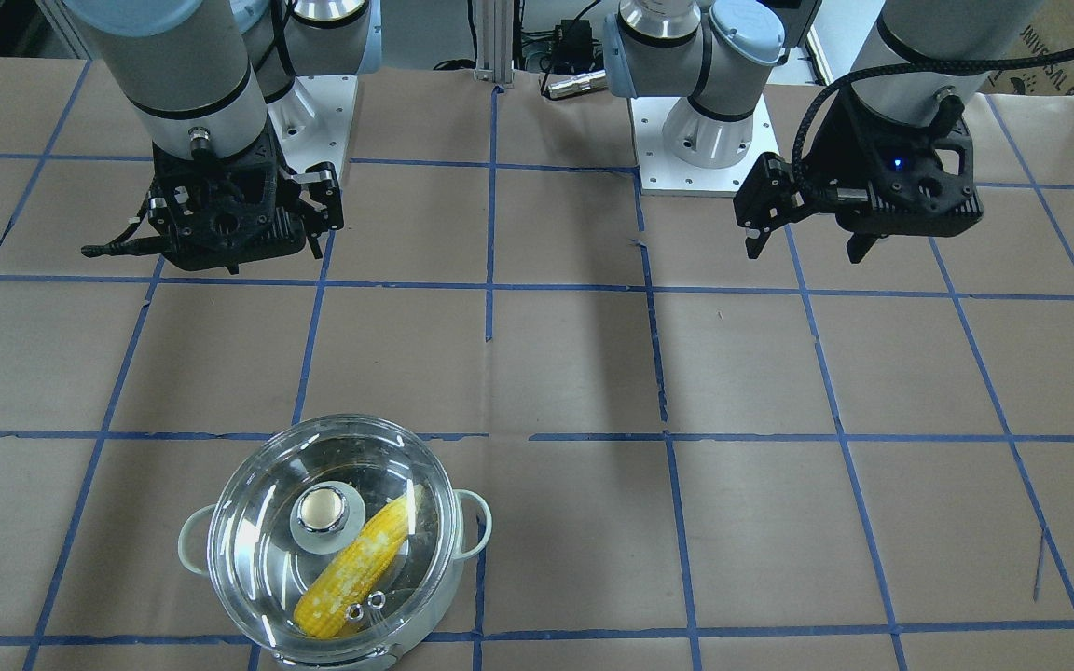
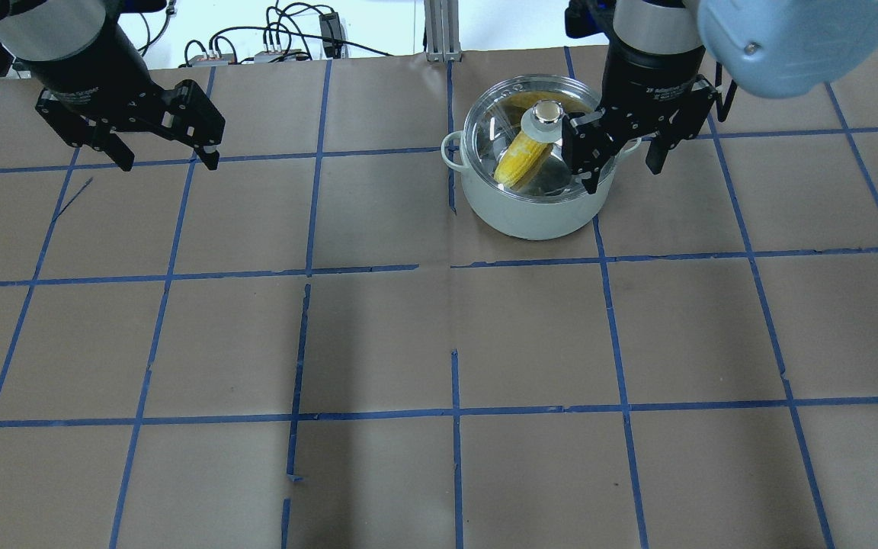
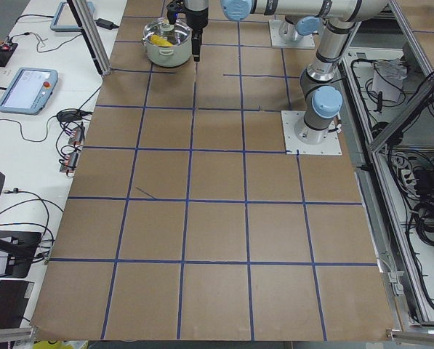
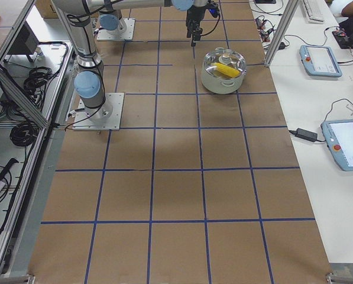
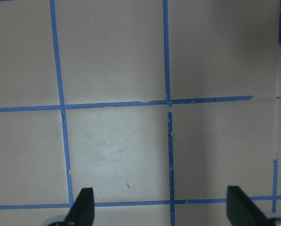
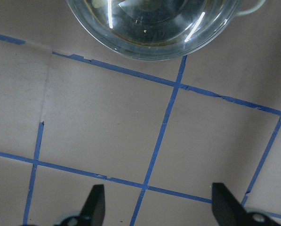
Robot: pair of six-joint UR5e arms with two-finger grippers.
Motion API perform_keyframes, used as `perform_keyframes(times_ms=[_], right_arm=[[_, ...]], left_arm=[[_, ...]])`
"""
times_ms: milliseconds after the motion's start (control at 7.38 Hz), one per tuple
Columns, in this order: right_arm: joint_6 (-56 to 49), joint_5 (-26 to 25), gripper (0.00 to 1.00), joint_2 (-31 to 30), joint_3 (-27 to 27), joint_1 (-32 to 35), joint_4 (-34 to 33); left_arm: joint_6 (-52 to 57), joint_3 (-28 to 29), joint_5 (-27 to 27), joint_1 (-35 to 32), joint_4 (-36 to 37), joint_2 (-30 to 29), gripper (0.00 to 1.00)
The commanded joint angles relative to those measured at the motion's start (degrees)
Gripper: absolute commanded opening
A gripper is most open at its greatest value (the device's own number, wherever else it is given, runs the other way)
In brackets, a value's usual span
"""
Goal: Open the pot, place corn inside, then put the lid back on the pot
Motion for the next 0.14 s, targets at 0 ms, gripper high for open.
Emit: perform_keyframes(times_ms=[0], right_arm=[[-0.72, -0.09, 1.00, -0.49, -0.19, -0.69, -1.02]], left_arm=[[-1.40, -0.04, 0.00, -0.08, -0.52, 0.37, 1.00]])
